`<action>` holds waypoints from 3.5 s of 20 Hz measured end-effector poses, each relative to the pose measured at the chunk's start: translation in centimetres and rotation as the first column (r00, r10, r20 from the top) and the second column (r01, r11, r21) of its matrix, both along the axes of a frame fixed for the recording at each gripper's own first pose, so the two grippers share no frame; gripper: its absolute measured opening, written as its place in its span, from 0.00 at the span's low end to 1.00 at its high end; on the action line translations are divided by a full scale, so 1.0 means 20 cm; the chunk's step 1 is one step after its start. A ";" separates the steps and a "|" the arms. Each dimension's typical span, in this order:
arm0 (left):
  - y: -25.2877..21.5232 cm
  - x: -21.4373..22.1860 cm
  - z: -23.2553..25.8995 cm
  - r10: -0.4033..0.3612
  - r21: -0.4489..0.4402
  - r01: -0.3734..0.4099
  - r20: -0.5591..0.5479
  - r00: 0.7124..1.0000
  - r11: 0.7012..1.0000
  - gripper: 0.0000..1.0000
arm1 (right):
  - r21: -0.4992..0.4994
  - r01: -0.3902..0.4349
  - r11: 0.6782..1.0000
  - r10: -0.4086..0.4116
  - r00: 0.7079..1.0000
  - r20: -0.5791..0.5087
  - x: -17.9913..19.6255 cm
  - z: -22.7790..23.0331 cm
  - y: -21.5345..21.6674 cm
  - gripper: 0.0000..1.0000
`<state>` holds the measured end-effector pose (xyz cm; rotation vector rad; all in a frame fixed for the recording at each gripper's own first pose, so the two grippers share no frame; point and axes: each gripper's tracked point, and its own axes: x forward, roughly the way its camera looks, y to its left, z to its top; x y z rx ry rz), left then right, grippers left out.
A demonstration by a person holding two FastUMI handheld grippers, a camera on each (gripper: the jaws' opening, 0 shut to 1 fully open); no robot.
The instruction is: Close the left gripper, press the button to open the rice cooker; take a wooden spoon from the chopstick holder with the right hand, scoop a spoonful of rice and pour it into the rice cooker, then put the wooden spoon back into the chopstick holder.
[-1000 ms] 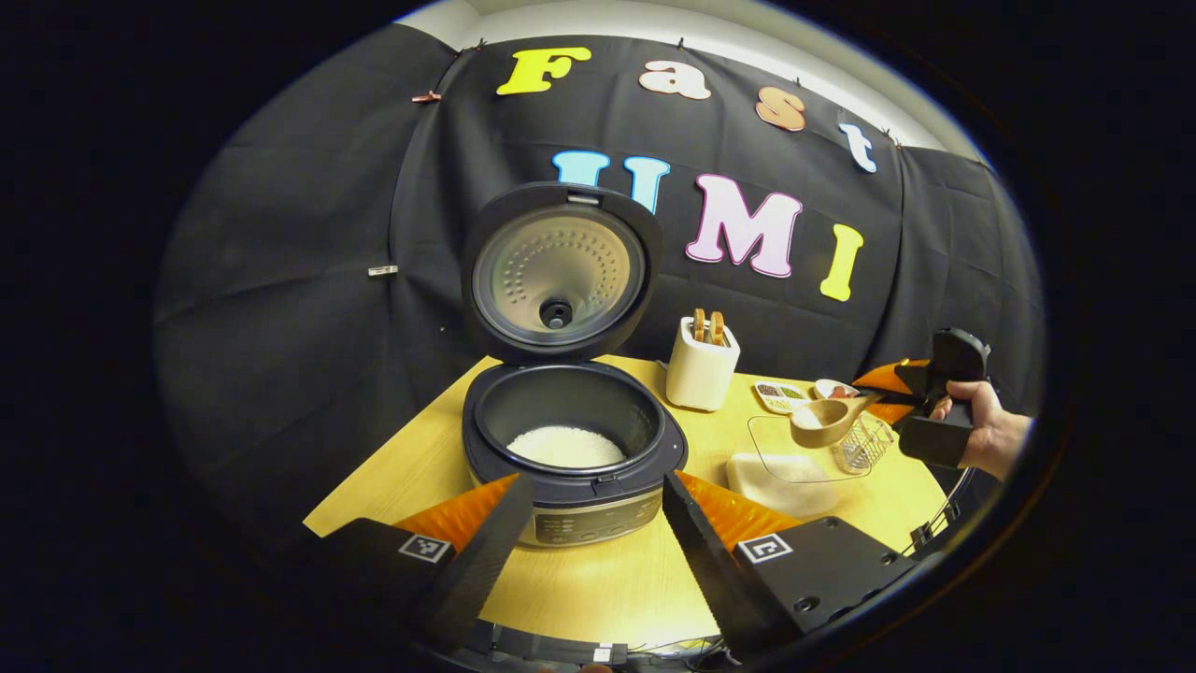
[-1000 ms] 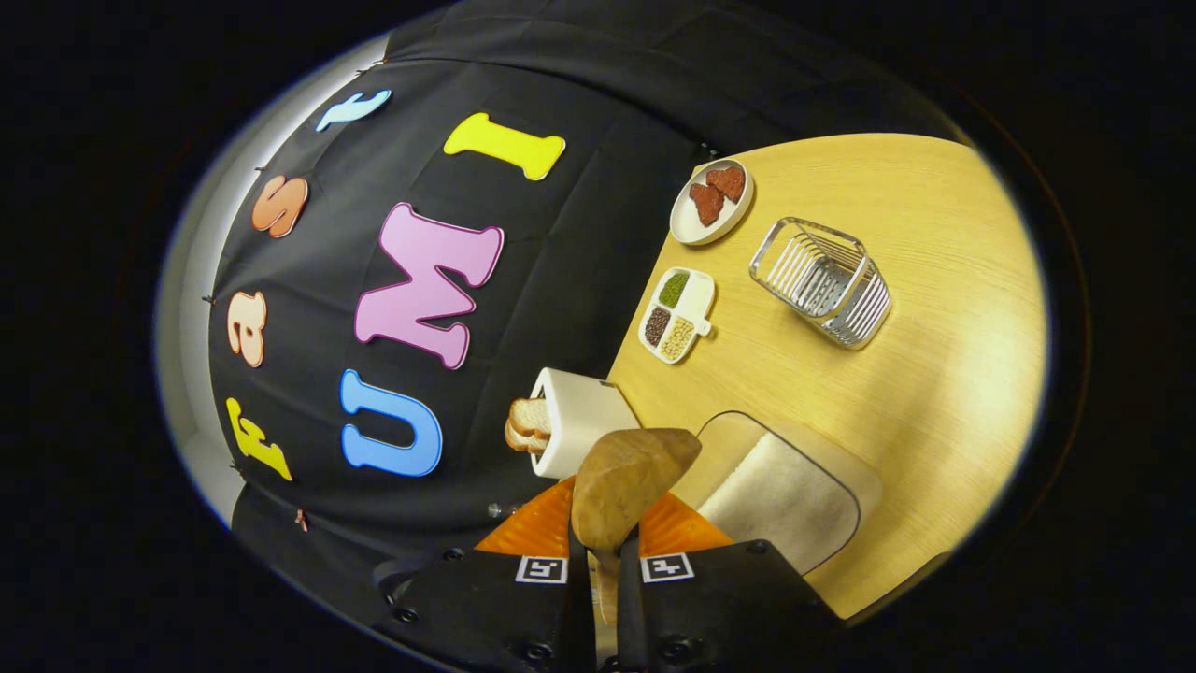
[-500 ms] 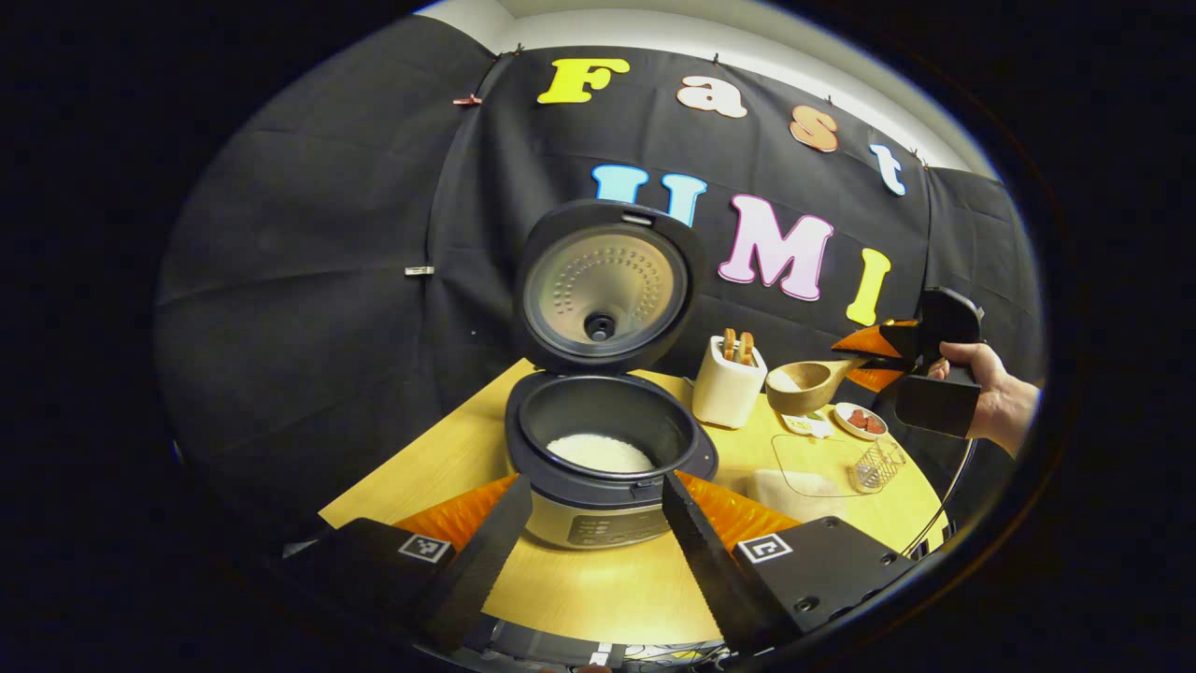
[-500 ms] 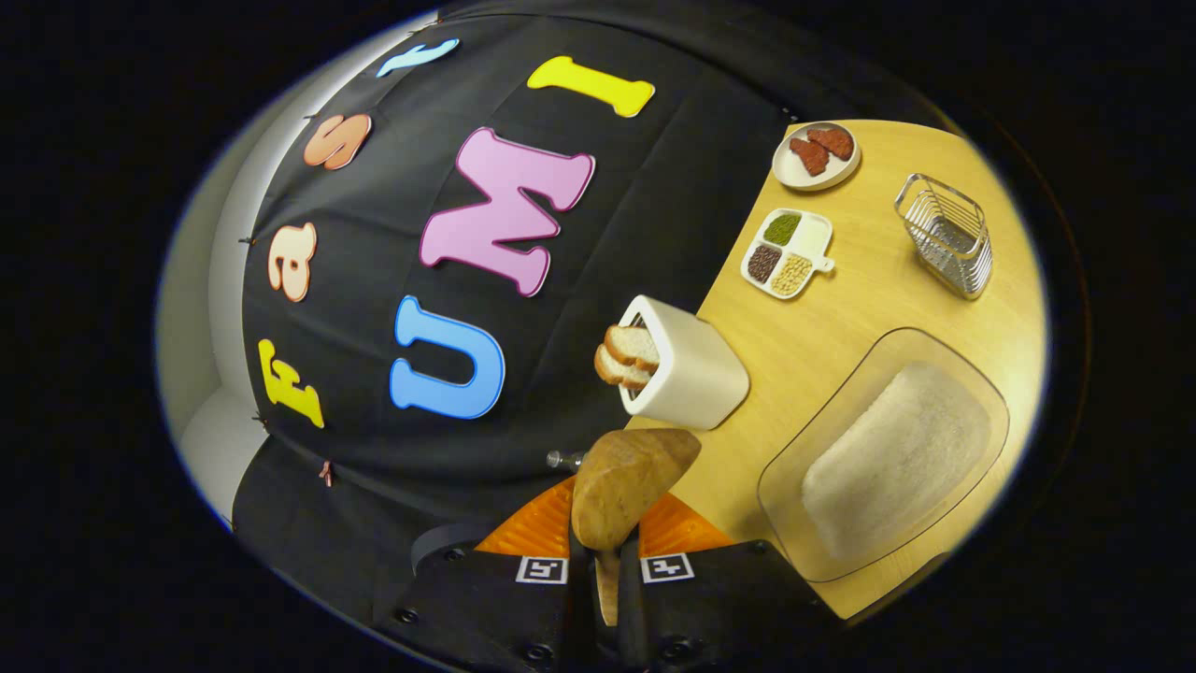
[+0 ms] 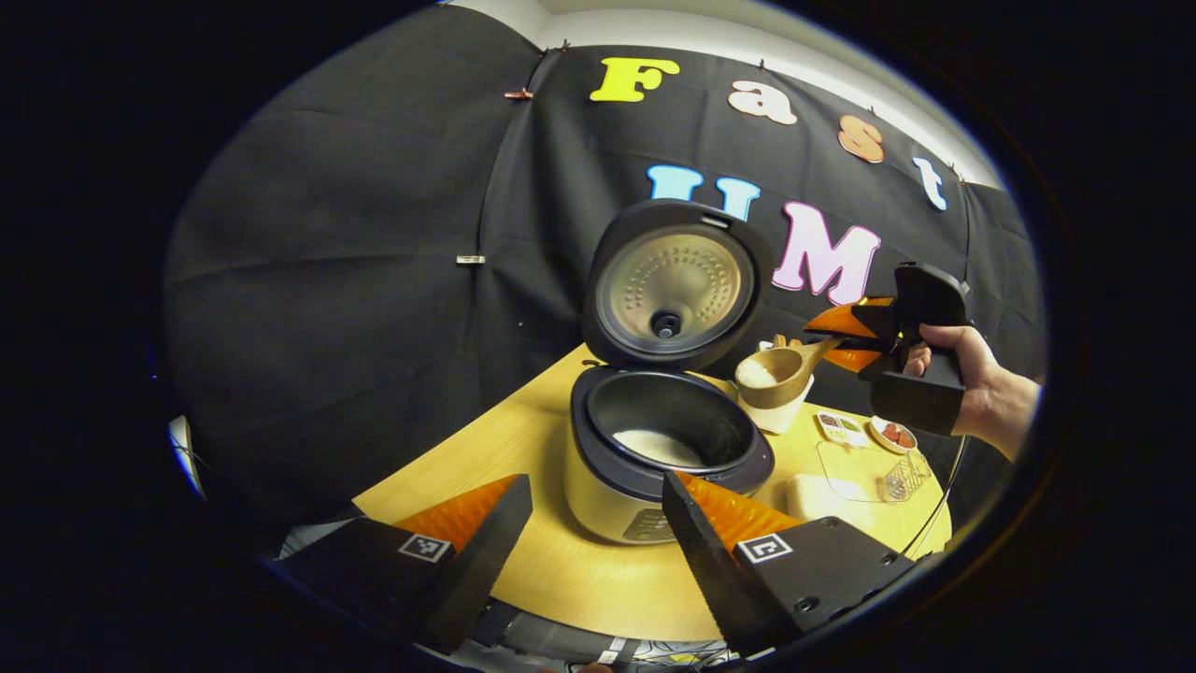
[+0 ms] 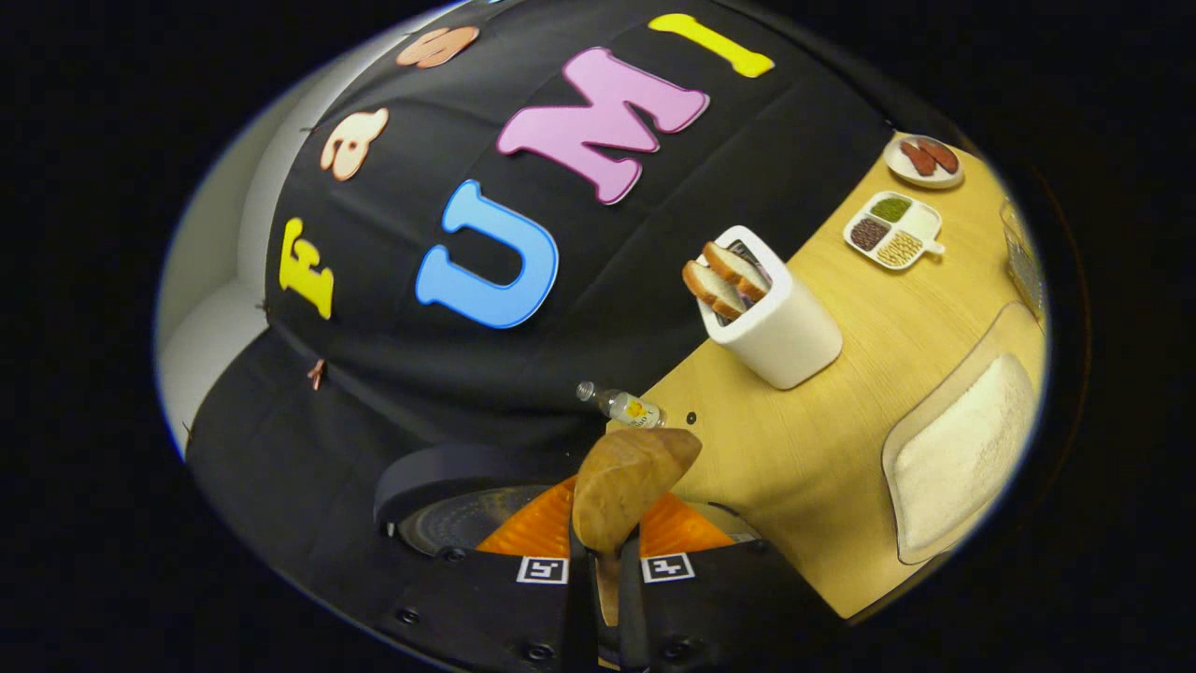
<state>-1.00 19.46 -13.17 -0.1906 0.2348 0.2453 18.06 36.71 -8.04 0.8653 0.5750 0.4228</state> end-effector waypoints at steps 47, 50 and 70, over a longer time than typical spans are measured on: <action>0.09 0.01 0.13 -0.023 0.097 0.018 0.043 0.999 0.995 0.96 | -0.589 -0.109 0.800 0.478 0.709 0.518 -0.31 0.31 0.31 0.13; -0.02 0.06 0.19 -0.071 0.111 0.064 0.060 0.996 0.992 0.96 | -0.563 -0.028 0.826 0.395 0.741 0.543 -0.26 0.41 0.06 0.13; -0.58 0.36 0.39 -0.093 0.103 0.083 0.087 0.992 0.991 0.95 | -0.475 0.379 0.794 -0.159 0.884 0.440 0.09 0.28 -1.82 0.13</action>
